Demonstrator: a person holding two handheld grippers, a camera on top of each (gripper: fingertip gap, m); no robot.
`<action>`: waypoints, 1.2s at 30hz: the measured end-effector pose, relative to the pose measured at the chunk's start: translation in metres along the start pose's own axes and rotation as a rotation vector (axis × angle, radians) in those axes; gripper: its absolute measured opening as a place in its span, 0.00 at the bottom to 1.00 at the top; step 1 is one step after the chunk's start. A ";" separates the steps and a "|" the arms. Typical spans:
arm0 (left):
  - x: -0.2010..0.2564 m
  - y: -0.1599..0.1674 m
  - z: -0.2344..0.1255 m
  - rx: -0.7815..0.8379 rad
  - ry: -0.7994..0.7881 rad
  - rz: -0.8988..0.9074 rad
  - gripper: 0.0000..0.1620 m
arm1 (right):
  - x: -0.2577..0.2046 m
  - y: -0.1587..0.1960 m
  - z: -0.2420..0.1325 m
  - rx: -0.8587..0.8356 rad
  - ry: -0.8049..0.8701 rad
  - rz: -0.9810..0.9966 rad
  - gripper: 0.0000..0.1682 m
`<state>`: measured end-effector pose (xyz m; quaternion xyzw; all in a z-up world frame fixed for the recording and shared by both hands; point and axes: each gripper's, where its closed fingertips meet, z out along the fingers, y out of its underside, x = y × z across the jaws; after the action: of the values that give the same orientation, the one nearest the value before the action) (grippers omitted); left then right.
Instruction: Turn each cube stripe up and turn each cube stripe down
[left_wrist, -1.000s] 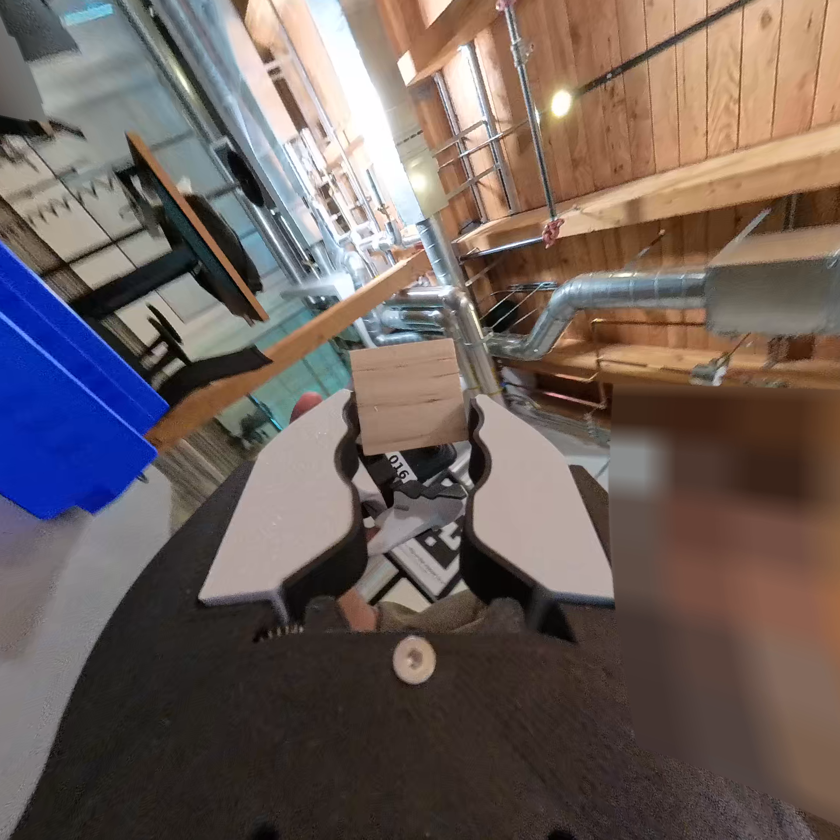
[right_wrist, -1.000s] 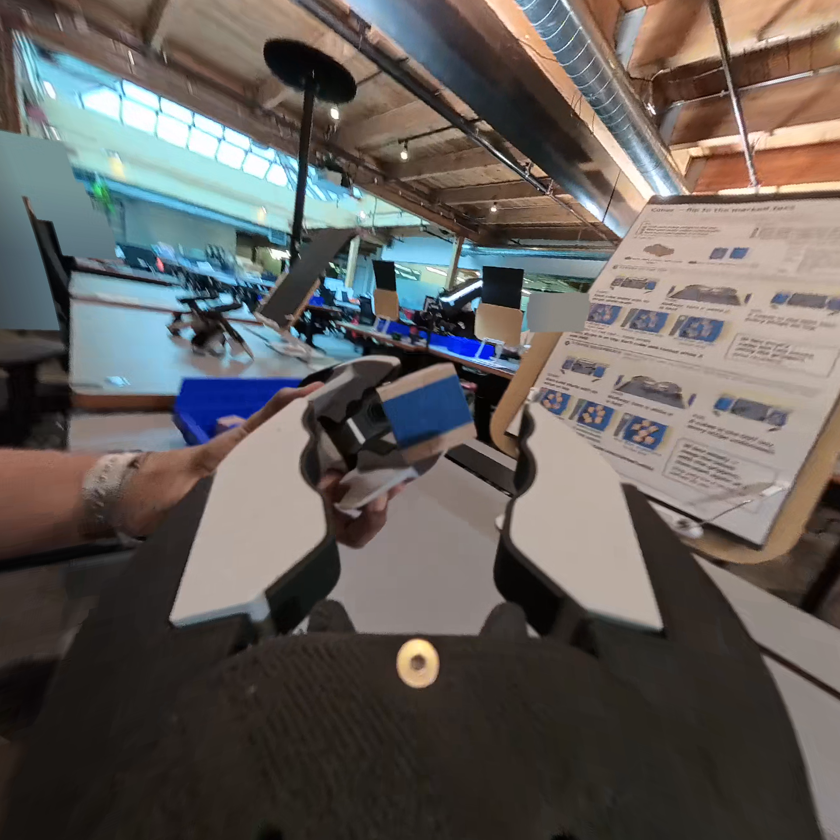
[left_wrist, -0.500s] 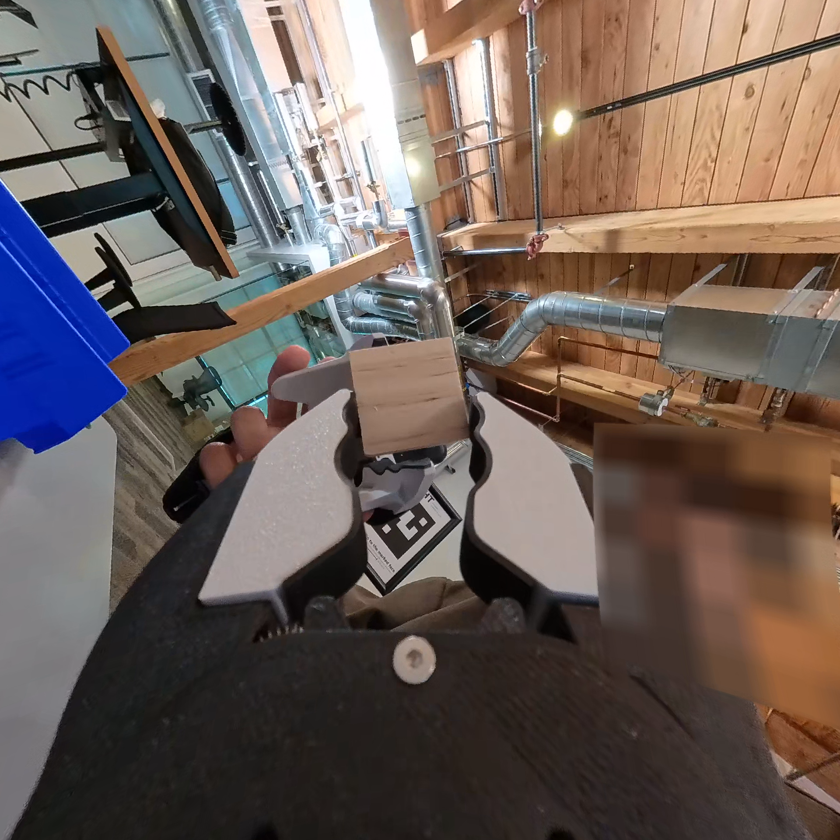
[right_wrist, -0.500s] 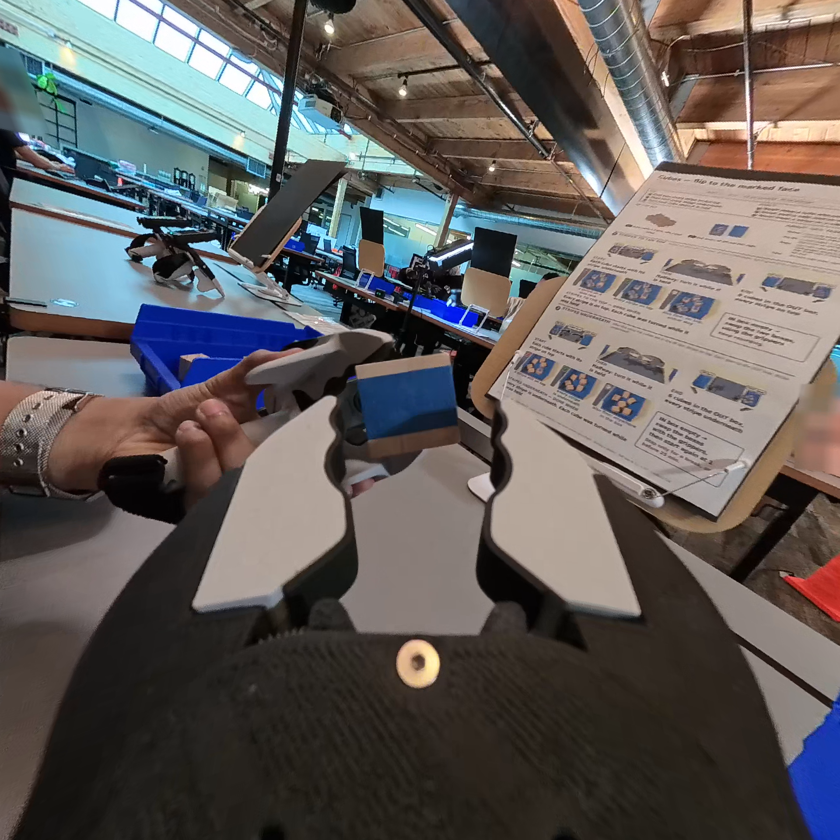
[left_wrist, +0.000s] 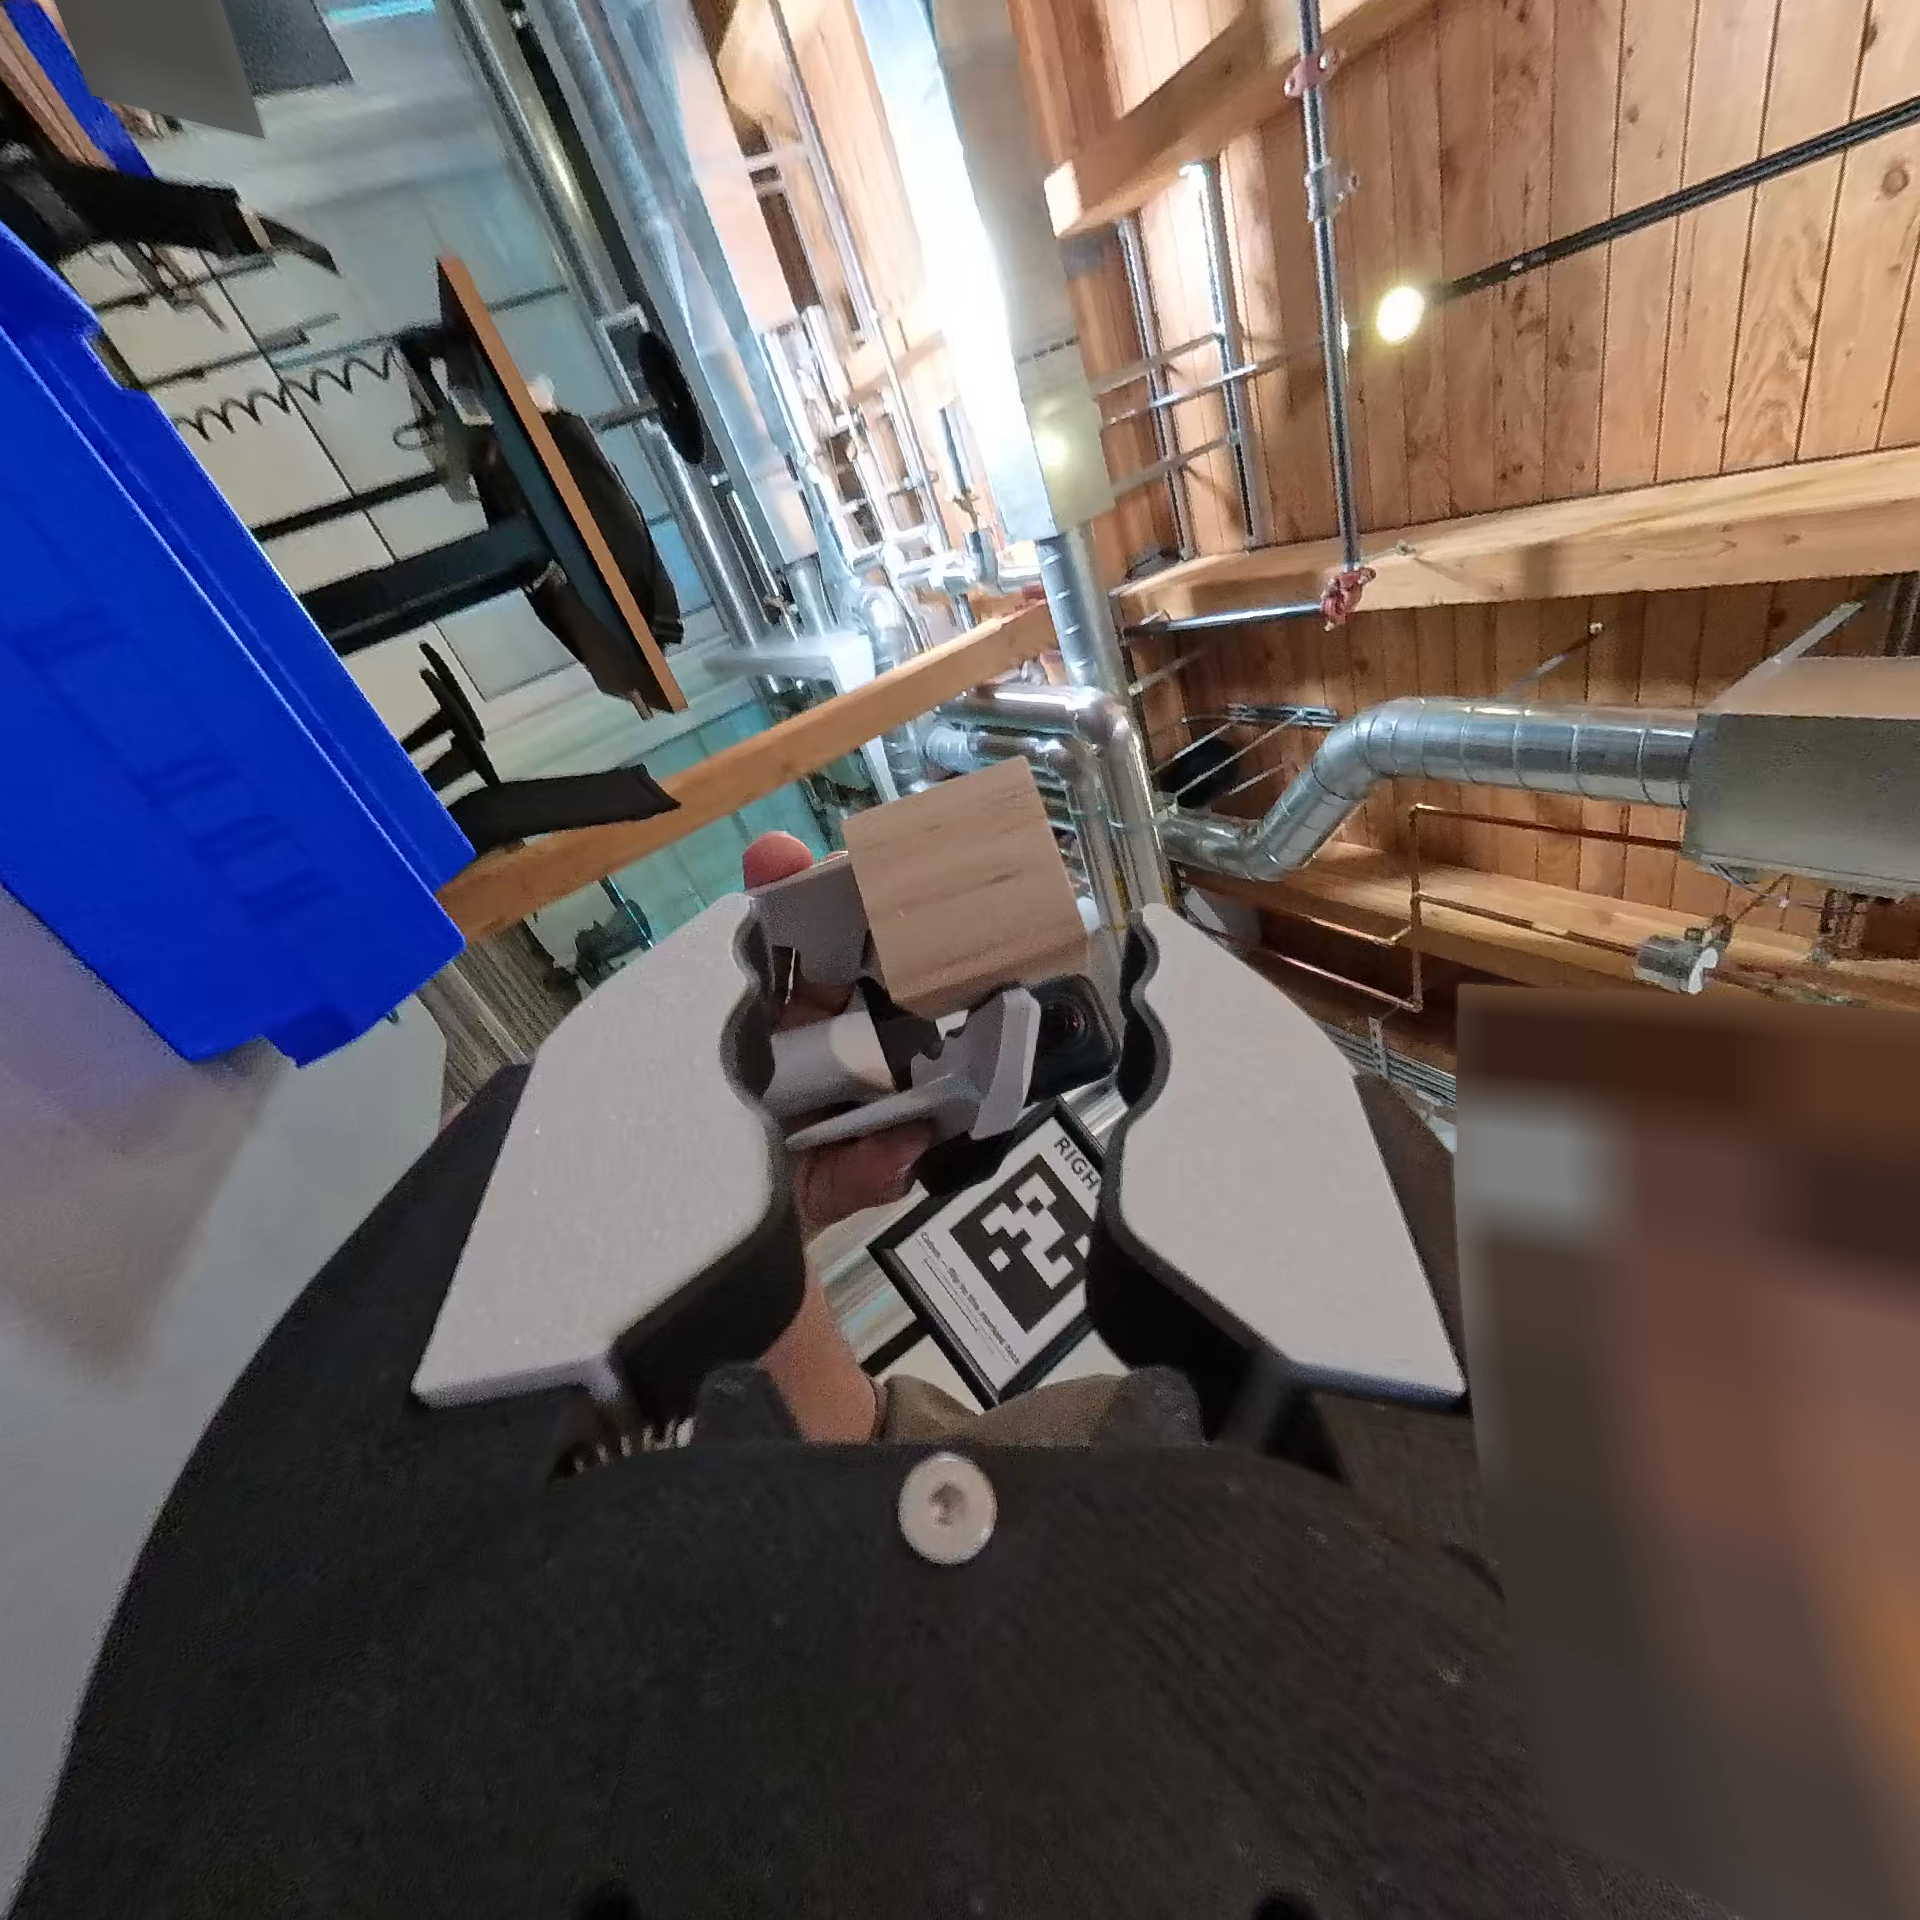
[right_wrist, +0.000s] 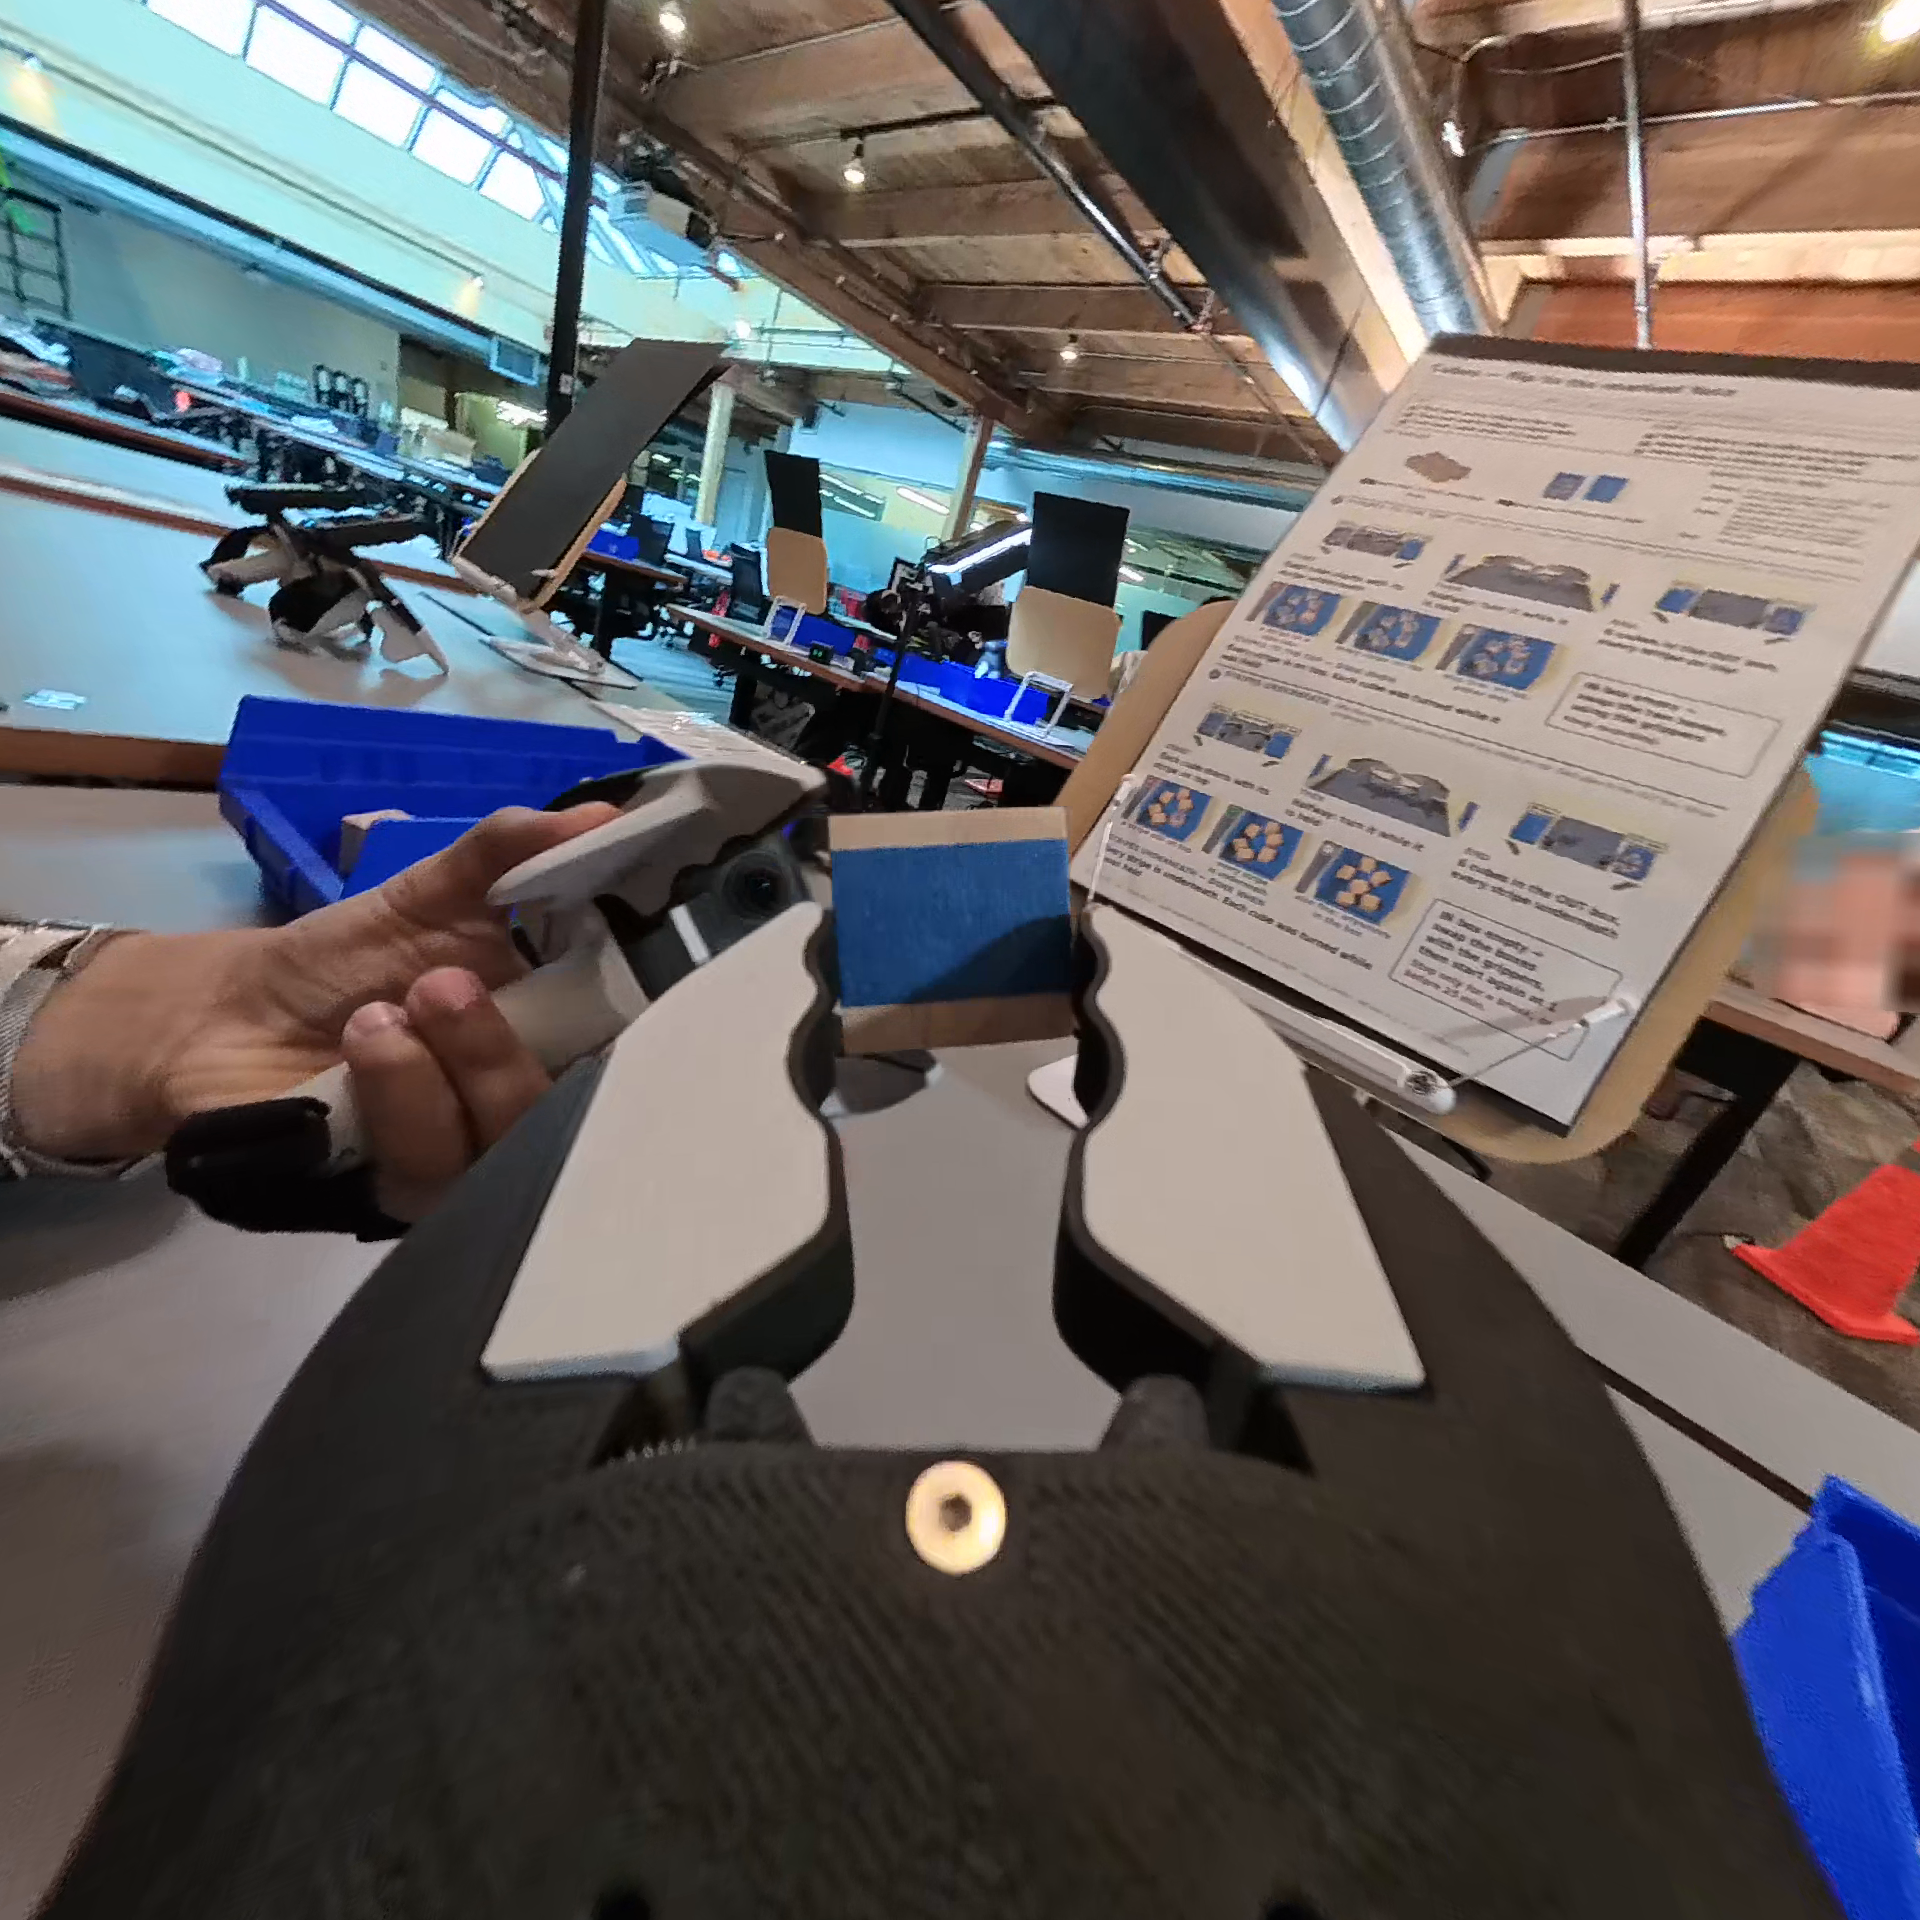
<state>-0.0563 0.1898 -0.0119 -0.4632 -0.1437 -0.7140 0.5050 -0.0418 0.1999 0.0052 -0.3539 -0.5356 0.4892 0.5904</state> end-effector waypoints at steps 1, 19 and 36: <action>0.000 -0.003 -0.002 0.011 -0.001 0.008 0.40 | 0.007 -0.002 -0.002 0.005 0.021 0.011 0.26; -0.011 -0.025 -0.058 0.161 -0.140 0.118 0.40 | 0.266 0.074 -0.153 -0.323 0.716 0.152 0.26; 0.011 -0.022 -0.108 0.300 -0.212 0.200 0.40 | 0.327 0.234 -0.159 -0.808 0.821 0.393 0.26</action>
<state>-0.1317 0.1205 -0.0548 -0.4673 -0.2541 -0.5781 0.6187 0.0504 0.5934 -0.1498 -0.8020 -0.3323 0.1707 0.4661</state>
